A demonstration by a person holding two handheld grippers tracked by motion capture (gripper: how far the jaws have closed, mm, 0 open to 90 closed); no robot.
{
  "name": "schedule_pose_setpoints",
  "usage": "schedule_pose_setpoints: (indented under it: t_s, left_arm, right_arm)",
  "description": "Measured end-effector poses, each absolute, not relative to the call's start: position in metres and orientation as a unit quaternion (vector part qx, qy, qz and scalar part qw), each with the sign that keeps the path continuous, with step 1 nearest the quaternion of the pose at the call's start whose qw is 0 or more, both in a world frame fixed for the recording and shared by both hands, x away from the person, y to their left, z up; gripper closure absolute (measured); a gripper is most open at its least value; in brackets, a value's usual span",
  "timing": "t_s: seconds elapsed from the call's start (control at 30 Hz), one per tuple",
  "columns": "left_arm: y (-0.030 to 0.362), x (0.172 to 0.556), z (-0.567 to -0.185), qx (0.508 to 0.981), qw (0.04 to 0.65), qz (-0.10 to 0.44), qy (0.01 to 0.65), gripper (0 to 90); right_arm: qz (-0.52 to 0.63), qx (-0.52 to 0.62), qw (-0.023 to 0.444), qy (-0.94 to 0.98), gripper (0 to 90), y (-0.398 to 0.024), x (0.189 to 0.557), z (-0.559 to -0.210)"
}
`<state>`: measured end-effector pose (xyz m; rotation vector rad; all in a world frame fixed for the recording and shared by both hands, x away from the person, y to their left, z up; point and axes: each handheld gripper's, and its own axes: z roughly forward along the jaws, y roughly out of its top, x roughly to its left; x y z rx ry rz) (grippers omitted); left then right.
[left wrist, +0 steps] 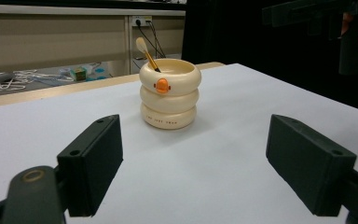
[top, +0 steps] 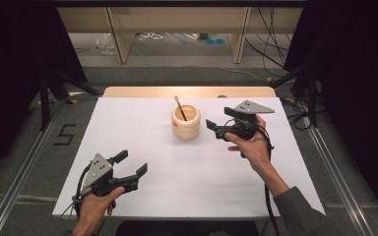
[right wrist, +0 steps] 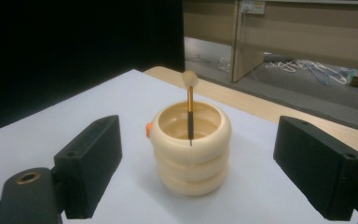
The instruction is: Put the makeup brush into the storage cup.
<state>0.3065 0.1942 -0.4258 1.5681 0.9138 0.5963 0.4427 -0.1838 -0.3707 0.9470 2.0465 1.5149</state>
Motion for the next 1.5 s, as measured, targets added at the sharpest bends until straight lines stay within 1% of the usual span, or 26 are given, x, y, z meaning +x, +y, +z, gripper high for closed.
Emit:
schedule_pose_setpoints:
  t_s: [0.07, 0.1, 0.47, 0.57, 0.63, 0.7, 0.73, 0.77, 0.87, 0.9, 0.97, 1.0, 1.23, 1.27, 1.33, 1.5]
  left_arm:
    - [0.194, 0.307, -0.426, 0.671, 0.577, 0.255, 0.39, 18.3]
    - [0.195, 0.307, -0.426, 0.671, 0.577, 0.255, 0.39, 18.3]
    - [0.194, 0.307, -0.426, 0.67, 0.578, 0.254, 0.391, 18.3]
    - [0.194, 0.306, -0.426, 0.67, 0.578, 0.254, 0.391, 18.3]
    - [0.194, 0.307, -0.426, 0.67, 0.578, 0.254, 0.391, 18.3]
    - [0.194, 0.307, -0.426, 0.67, 0.578, 0.254, 0.39, 18.3]
    - [0.194, 0.307, -0.426, 0.67, 0.578, 0.254, 0.39, 18.3]
    - [0.194, 0.307, -0.426, 0.67, 0.578, 0.255, 0.39, 18.3]
    - [0.194, 0.306, -0.426, 0.67, 0.578, 0.255, 0.39, 18.3]
    - [0.194, 0.306, -0.426, 0.67, 0.578, 0.254, 0.391, 18.3]
    - [0.194, 0.306, -0.426, 0.67, 0.578, 0.254, 0.391, 18.3]
    - [0.194, 0.306, -0.426, 0.67, 0.578, 0.254, 0.391, 18.3]
    - [0.194, 0.306, -0.426, 0.67, 0.577, 0.254, 0.392, 18.3]
    - [0.194, 0.306, -0.426, 0.67, 0.577, 0.254, 0.392, 18.3]
    - [0.194, 0.306, -0.426, 0.671, 0.577, 0.254, 0.39, 18.3]
    - [0.194, 0.306, -0.426, 0.67, 0.577, 0.254, 0.392, 18.3]
  right_arm:
    - [0.543, 0.345, 0.205, 0.737, 16.1, -0.185, 0.44, -0.372]
    - [0.545, 0.341, 0.213, 0.736, 16.1, -0.186, 0.44, -0.372]
    - [0.547, 0.345, 0.208, 0.734, 16.3, -0.196, 0.43, -0.374]
    - [0.544, 0.347, 0.214, 0.733, 16.5, -0.199, 0.429, -0.378]
    - [0.54, 0.353, 0.199, 0.737, 16.4, -0.2, 0.427, -0.379]
    - [0.553, 0.343, 0.211, 0.729, 16.9, -0.201, 0.426, -0.38]
    - [0.553, 0.348, 0.196, 0.731, 16.9, -0.2, 0.424, -0.38]
    - [0.551, 0.344, 0.205, 0.732, 16.9, -0.201, 0.423, -0.381]
    - [0.551, 0.344, 0.196, 0.734, 16.9, -0.201, 0.419, -0.384]
    - [0.553, 0.341, 0.203, 0.732, 16.9, -0.201, 0.419, -0.385]
    - [0.55, 0.348, 0.19, 0.735, 16.6, -0.201, 0.415, -0.385]
    - [0.548, 0.343, 0.198, 0.737, 16.6, -0.202, 0.415, -0.385]
    - [0.562, 0.338, 0.189, 0.731, 16.6, -0.202, 0.404, -0.381]
    - [0.56, 0.337, 0.195, 0.732, 16.8, -0.202, 0.403, -0.381]
    - [0.566, 0.336, 0.188, 0.729, 16.9, -0.203, 0.4, -0.383]
    - [0.557, 0.334, 0.192, 0.736, 16.9, -0.206, 0.393, -0.387]
